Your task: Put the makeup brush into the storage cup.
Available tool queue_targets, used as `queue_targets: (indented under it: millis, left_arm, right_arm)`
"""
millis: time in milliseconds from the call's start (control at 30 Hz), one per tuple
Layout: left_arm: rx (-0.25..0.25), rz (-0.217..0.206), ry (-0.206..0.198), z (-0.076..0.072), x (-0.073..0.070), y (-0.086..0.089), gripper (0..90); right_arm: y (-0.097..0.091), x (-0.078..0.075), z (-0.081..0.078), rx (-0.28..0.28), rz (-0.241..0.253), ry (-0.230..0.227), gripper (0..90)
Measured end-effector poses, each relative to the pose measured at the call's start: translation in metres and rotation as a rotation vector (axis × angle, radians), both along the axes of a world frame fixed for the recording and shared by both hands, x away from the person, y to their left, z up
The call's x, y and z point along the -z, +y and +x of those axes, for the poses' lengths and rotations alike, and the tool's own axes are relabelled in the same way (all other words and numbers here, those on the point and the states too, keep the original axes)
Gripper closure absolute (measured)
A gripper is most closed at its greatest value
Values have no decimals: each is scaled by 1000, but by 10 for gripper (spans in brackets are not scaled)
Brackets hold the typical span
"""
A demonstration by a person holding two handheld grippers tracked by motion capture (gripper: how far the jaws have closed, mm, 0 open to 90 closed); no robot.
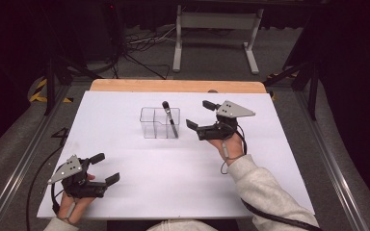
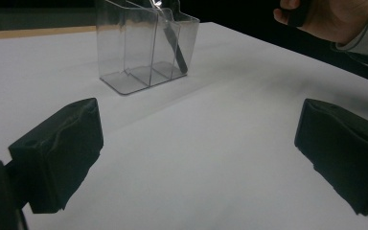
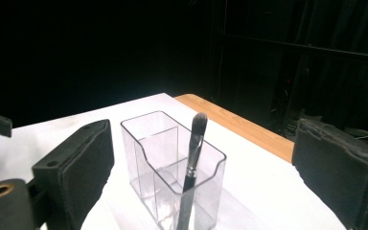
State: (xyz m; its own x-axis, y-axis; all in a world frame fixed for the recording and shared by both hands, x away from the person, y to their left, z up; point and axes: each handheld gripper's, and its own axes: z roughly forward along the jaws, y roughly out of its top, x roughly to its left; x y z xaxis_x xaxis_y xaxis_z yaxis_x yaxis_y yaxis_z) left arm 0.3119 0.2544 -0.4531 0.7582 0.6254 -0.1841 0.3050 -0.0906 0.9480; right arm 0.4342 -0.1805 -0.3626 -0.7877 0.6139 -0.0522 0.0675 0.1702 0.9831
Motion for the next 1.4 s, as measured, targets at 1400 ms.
queue_targets:
  millis: [1400]
  left_arm:
    - [22,-31,-25,-2,-2,0,17]
  right_arm:
    - [-94,20,-54,32,-91,36,1]
